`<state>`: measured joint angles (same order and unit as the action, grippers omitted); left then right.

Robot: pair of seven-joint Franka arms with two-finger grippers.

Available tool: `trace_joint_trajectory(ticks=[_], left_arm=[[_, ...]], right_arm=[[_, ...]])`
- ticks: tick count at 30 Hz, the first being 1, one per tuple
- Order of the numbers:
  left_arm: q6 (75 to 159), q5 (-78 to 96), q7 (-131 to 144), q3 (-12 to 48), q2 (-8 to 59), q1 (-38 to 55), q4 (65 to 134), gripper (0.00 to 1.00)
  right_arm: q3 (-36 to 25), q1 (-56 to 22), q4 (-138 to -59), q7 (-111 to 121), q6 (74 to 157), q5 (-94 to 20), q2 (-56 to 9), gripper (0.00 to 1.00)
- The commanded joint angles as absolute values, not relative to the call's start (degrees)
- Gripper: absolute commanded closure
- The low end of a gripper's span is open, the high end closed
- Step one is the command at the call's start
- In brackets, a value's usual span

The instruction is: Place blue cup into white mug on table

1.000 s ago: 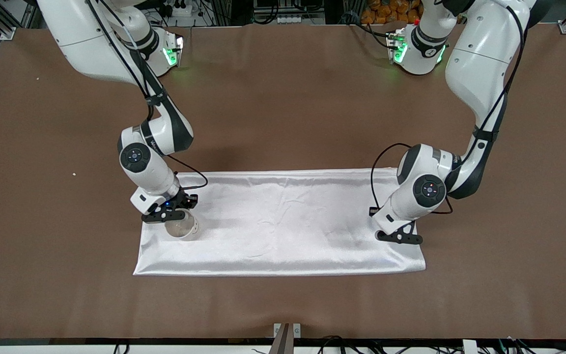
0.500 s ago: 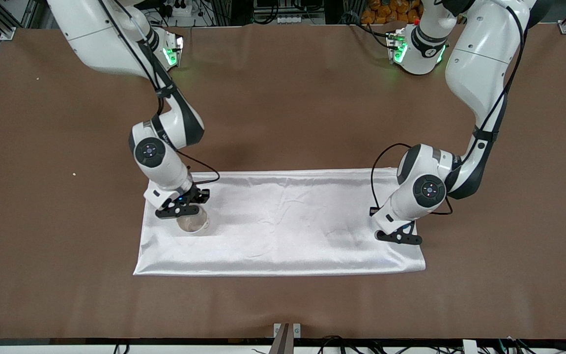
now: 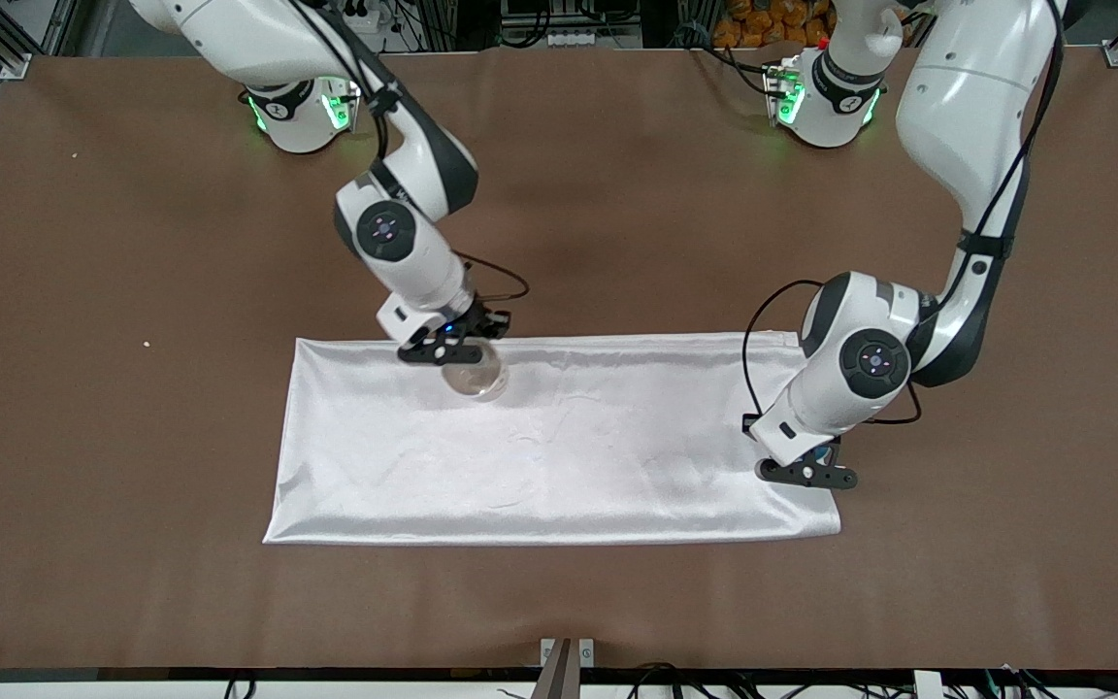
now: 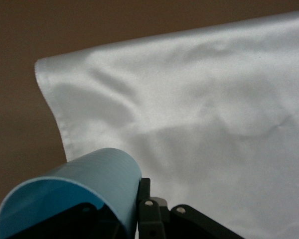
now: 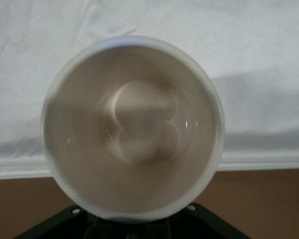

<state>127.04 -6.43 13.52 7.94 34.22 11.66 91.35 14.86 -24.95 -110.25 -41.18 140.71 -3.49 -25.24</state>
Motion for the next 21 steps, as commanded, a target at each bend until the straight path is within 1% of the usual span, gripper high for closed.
trace_joint_trajectory(ticks=[1, 5, 12, 16, 21], left_arm=[[118.84, -8.00, 12.48, 8.17, 25.15, 11.43, 93.08, 1.00], [112.78, -7.91, 11.95, 8.26, 19.26, 11.34, 93.08, 1.00], [102.06, -6.94, 11.87, 8.17, 9.86, 11.25, 93.16, 1.00], [97.39, -6.86, 11.87, 8.17, 5.46, 11.25, 93.16, 1.00], [93.26, -5.98, 11.95, 8.17, 1.85, 11.25, 93.43, 1.00]], right_arm=[[15.12, -30.31, -111.88, -49.12, 143.43, -4.40, -23.91, 1.00], [15.03, -34.09, -113.11, -53.60, 145.72, -3.96, -24.08, 1.00], [14.68, -39.02, -113.38, -60.11, 145.72, -3.43, -24.26, 1.00], [14.59, -41.04, -113.29, -65.37, 145.72, -0.10, -24.78, 1.00], [14.68, -42.89, -113.20, -73.02, 145.81, 5.70, -26.45, 1.00]])
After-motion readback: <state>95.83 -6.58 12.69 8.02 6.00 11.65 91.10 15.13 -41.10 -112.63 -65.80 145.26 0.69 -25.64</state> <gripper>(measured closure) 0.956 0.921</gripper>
